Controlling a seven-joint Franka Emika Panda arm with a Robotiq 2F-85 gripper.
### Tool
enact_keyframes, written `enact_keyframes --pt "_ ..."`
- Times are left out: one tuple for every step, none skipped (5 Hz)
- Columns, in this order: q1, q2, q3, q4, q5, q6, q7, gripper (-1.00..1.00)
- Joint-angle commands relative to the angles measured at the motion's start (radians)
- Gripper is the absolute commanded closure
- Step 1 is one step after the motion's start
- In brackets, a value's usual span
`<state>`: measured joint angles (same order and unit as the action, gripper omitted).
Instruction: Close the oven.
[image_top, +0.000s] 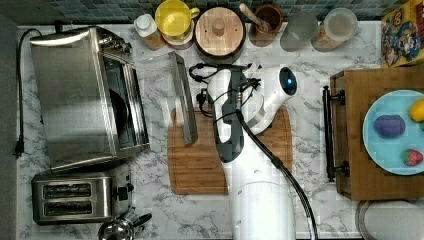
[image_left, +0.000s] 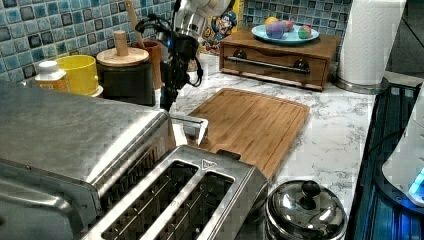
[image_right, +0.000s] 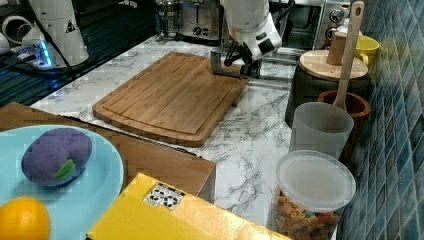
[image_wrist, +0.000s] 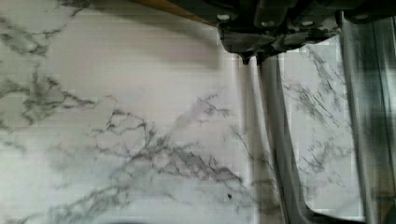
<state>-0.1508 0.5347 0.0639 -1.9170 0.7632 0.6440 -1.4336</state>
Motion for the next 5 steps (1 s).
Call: enact_keyframes --pt "-0.034 -0.099 0.081 0.0 0.158 0.036 -0.151 1.0" --pt "-0.023 -0.055 0.085 0.051 0.078 -0.018 -0.119 1.0" --pt "-0.011 -0.025 0.083 0.093 0.057 -0.065 -0.114 1.0" --pt "-0.009 0.005 0.095 0.139 0.04 -0.114 -0.09 1.0" --pt "0.007 0.007 0.098 0.145 0.039 -0.099 -0.072 1.0"
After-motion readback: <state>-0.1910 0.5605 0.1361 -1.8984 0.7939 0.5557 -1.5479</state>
